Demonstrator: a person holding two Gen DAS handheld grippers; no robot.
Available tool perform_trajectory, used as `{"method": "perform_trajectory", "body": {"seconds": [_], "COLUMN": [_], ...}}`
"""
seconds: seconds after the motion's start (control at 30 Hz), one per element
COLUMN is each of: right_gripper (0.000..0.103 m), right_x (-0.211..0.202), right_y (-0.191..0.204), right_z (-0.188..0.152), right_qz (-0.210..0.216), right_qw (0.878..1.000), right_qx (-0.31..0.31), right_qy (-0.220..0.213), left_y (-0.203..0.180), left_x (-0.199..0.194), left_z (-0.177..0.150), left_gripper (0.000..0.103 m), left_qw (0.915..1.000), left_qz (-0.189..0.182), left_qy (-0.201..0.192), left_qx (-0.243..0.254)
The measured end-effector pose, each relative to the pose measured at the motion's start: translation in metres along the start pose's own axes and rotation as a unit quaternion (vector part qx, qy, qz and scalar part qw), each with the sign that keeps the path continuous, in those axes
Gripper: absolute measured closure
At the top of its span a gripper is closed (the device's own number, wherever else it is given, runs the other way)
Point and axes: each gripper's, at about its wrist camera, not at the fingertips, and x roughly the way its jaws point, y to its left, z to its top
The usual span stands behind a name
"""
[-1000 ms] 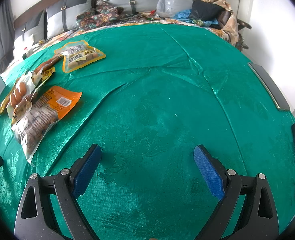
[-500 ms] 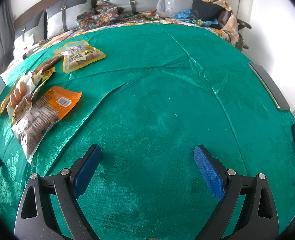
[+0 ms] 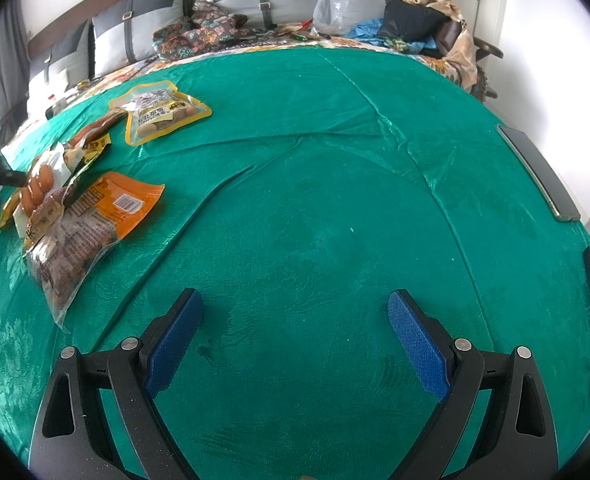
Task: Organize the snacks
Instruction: 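Grasp the yellow long snack pack with the left gripper and lift, then lower the yellow pack onto the table and open the left gripper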
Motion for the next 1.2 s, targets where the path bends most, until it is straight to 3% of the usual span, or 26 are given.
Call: {"method": "perform_trajectory", "body": {"seconds": [0.1, 0.17, 0.2, 0.27, 0.43, 0.7, 0.8, 0.83, 0.87, 0.93, 1.03, 1.2], "right_gripper": [0.007, 0.007, 0.007, 0.007, 0.007, 0.007, 0.007, 0.007, 0.007, 0.007, 0.007, 0.007], "right_x": [0.000, 0.000, 0.000, 0.000, 0.000, 0.000, 0.000, 0.000, 0.000, 0.000, 0.001, 0.000], "right_y": [0.000, 0.000, 0.000, 0.000, 0.000, 0.000, 0.000, 0.000, 0.000, 0.000, 0.000, 0.000], "right_z": [0.000, 0.000, 0.000, 0.000, 0.000, 0.000, 0.000, 0.000, 0.000, 0.000, 0.000, 0.000], "right_qz": [0.000, 0.000, 0.000, 0.000, 0.001, 0.001, 0.001, 0.000, 0.000, 0.000, 0.001, 0.001], "right_qw": [1.000, 1.000, 1.000, 1.000, 1.000, 1.000, 1.000, 1.000, 1.000, 1.000, 1.000, 1.000], "right_qx": [0.000, 0.000, 0.000, 0.000, 0.000, 0.000, 0.000, 0.000, 0.000, 0.000, 0.000, 0.000], "right_qy": [0.000, 0.000, 0.000, 0.000, 0.000, 0.000, 0.000, 0.000, -0.001, -0.001, -0.001, -0.001], "left_y": [0.011, 0.015, 0.015, 0.013, 0.025, 0.036, 0.031, 0.030, 0.030, 0.030, 0.033, 0.035], "left_x": [0.002, 0.000, -0.004, -0.016, -0.030, -0.070, -0.077, -0.076, -0.074, -0.068, -0.060, -0.057], "left_z": [-0.003, -0.006, -0.011, -0.020, -0.050, -0.155, -0.176, -0.177, -0.177, -0.174, -0.166, -0.164], "left_gripper": [0.000, 0.008, 0.015, 0.056, 0.056, 0.056, 0.054, 0.048, 0.033, 0.016, 0.004, 0.000], "left_qw": [0.9995, 0.9993, 0.9990, 0.9980, 0.9980, 0.9988, 0.9978, 0.9975, 0.9973, 0.9967, 0.9949, 0.9929], "left_qz": [0.000, 0.002, 0.001, -0.005, 0.010, -0.005, 0.002, 0.000, -0.001, 0.003, -0.011, -0.013], "left_qy": [-0.024, -0.031, -0.042, -0.063, -0.059, -0.048, -0.063, -0.067, -0.070, -0.078, -0.099, -0.117], "left_qx": [-0.021, -0.023, -0.015, 0.007, 0.021, 0.009, 0.022, 0.023, 0.023, 0.024, 0.014, 0.019]}}
